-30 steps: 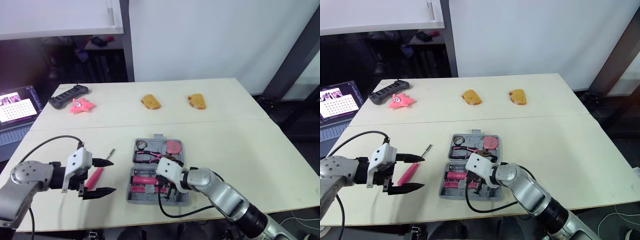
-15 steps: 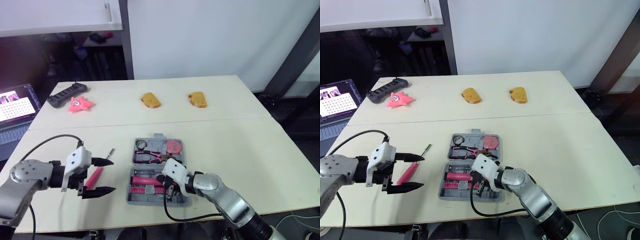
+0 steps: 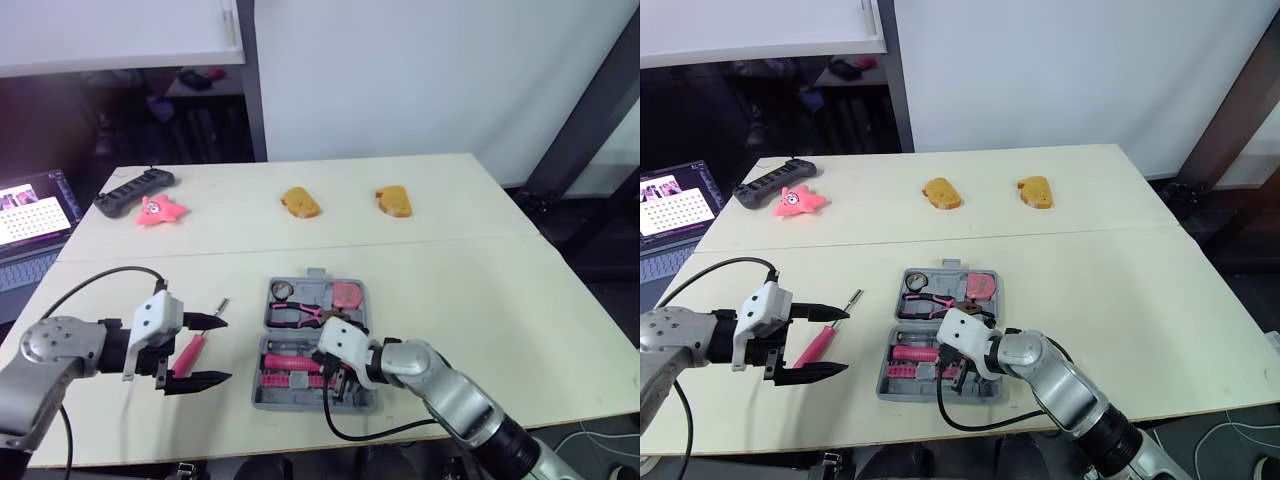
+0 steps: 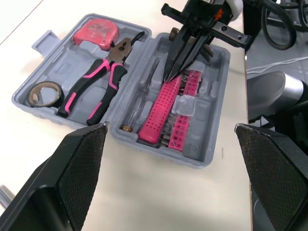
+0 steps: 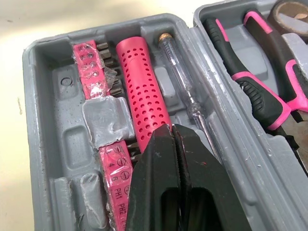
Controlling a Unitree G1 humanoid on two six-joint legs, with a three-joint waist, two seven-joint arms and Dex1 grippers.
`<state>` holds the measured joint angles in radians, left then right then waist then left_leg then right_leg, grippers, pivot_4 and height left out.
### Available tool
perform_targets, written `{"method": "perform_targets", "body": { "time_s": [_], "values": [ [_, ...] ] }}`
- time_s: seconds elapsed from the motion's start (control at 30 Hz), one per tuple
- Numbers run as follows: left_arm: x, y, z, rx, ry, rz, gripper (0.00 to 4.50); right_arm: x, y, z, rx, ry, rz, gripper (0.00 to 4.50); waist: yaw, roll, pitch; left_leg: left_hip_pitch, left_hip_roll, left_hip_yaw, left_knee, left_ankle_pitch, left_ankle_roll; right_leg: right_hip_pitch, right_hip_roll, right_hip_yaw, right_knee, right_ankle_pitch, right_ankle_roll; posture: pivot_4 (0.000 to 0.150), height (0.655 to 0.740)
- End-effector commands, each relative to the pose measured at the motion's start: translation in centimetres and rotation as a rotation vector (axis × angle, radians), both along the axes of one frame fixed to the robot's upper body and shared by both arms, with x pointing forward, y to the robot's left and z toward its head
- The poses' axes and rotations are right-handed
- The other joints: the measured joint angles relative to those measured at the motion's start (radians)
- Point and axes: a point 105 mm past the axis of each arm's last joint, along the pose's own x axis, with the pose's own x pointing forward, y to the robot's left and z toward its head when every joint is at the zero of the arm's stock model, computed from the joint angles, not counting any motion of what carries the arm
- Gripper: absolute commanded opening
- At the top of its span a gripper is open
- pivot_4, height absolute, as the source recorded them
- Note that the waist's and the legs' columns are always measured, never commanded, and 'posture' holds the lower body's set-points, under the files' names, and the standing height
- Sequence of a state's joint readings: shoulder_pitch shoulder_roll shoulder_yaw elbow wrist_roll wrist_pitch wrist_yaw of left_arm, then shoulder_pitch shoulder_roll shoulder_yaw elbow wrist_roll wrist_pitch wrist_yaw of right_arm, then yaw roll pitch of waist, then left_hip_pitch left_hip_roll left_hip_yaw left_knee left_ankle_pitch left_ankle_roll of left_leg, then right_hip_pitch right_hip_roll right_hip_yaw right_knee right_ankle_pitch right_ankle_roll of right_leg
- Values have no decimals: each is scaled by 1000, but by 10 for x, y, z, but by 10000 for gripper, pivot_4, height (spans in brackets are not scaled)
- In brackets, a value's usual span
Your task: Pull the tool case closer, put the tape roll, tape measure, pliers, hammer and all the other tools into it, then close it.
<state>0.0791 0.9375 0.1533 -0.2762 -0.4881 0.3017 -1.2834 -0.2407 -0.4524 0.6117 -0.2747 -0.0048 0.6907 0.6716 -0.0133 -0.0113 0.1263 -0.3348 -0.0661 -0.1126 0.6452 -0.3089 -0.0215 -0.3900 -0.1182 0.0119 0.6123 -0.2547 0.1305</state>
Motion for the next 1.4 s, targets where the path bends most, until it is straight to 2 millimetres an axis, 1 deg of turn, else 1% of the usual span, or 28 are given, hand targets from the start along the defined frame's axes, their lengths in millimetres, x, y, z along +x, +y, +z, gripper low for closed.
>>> {"method": "perform_targets", "body": {
  "time_s": [0.03,0.17,0.23,0.27,0.3,0.37,0.47,0.53,0.57,0.63,0.77,0.83,0.87,0.9,0.93,0.97,1.0,1.03,1.07,1.1,1.17,1.2,1.27,1.4],
  "values": [
    [2,3,8,19,-25,-2,45000,-79,-70,-114,-454,487,-62,589,0,0,-3,1,0,0,0,0,0,1,0,0,0,-1,0,1500,7400],
    [3,5,8,28,-27,3,45000,-88,-79,-125,-539,487,-17,589,-1,2,-10,0,2,0,-3,-2,-2,4,0,0,0,-3,-1,1500,7400],
    [2,6,9,34,-26,3,45000,-91,-81,-129,-568,486,0,589,-1,3,-11,3,4,0,-3,-4,-5,7,0,1,0,-5,-2,1500,7400],
    [2,7,9,37,-25,4,45000,-93,-82,-130,-586,485,10,589,-1,3,-10,5,4,0,-3,-6,-8,9,1,1,0,-6,-3,1500,7400],
    [2,8,9,41,-24,3,45000,-97,-85,-133,-609,485,25,589,-1,0,-11,12,5,0,-6,-7,-10,14,0,1,0,-9,-4,1500,7400],
    [2,9,10,45,-20,2,45000,-103,-87,-137,-634,494,40,589,-1,1,-19,19,6,0,-12,-8,-11,18,0,1,-1,-15,-5,1500,7400],
    [1,10,10,51,-12,-1,45000,-109,-88,-141,-651,502,46,589,-1,3,-22,29,6,-1,-18,-10,-15,26,0,1,-1,-19,-7,1500,7400],
    [1,10,10,52,-9,-3,45000,-108,-88,-141,-653,498,48,589,-3,4,-23,30,8,-1,-19,-11,-16,26,1,0,-1,-21,-8,1500,7400],
    [1,10,10,52,-8,-5,45000,-105,-86,-139,-644,483,45,589,-3,4,-23,31,8,-2,-19,-12,-17,26,2,0,-1,-21,-8,1500,7400],
    [1,10,10,51,-5,-6,45000,-92,-76,-130,-577,442,21,589,-3,4,-23,30,8,-2,-19,-12,-17,26,2,0,-1,-21,-8,1500,7400],
    [2,10,8,42,2,-3,45000,-62,-50,-102,-393,305,14,589,-3,3,-22,29,8,-2,-19,-12,-17,24,2,0,-1,-21,-8,1500,7400],
    [1,10,6,34,9,-3,45000,-41,-35,-76,-275,175,18,589,0,2,-19,27,8,-3,-20,-12,-17,22,2,0,-1,-21,-8,1500,7400],
    [0,9,5,31,12,-4,45000,-33,-30,-63,-223,127,12,589,0,3,-16,25,8,-3,-20,-12,-17,20,2,0,-1,-21,-8,1500,7400],
    [0,9,4,29,14,-5,45000,-29,-28,-56,-192,100,7,589,0,6,-11,22,8,-3,-21,-12,-17,17,2,0,-1,-21,-8,1500,7400],
    [-1,8,2,26,17,-5,45000,-22,-22,-42,-130,57,-1,589,0,4,-7,19,8,-3,-21,-12,-17,14,2,0,-1,-21,-8,1500,7400],
    [-2,7,-1,24,21,-6,45000,-17,-19,-29,-78,26,-15,589,1,2,-3,15,8,-4,-20,-11,-16,6,3,0,-1,-21,-8,1500,7400],
    [-2,6,-2,21,24,-6,45000,-14,-17,-18,-40,0,-17,589,1,1,0,8,8,-4,-18,-8,-14,-3,5,-1,0,-16,-11,1500,7400],
    [-2,6,-3,19,25,-6,45000,-12,-15,-12,-18,-16,-18,589,1,-3,2,-1,8,-5,-17,-8,-14,-11,6,-1,1,-12,-11,1500,7400],
    [-2,5,-4,14,28,-5,45000,-11,-14,-5,6,-30,-20,589,1,-2,5,-8,7,-5,-15,-7,-16,-19,8,-2,3,-8,-9,1500,7400],
    [-2,4,-5,10,28,-4,45000,-10,-11,6,53,-42,-26,589,1,-1,6,-15,7,-5,-14,-5,-19,-21,8,-3,2,-7,-9,1500,7400],
    [-3,3,-7,4,31,-2,45000,-10,-8,24,115,-60,-17,589,2,3,15,-26,7,-4,-14,-5,-20,-31,7,-3,2,-7,-9,1500,7400],
    [-3,3,-7,5,31,-2,45000,-11,-7,30,135,-61,-16,589,2,4,18,-31,6,-4,-14,-5,-20,-37,6,-3,2,-7,-9,1500,7400],
    [-2,3,-8,6,31,-1,45000,-13,-6,34,147,-49,-11,589,2,3,25,-38,6,-4,-13,-5,-20,-43,6,-4,2,-7,-9,1500,7400],
    [-1,2,-7,4,27,-1,45000,-21,-4,28,138,-6,12,589,0,2,36,-39,6,-4,-13,-5,-19,-43,6,-5,2,-7,-9,1500,7400]
  ]
}}
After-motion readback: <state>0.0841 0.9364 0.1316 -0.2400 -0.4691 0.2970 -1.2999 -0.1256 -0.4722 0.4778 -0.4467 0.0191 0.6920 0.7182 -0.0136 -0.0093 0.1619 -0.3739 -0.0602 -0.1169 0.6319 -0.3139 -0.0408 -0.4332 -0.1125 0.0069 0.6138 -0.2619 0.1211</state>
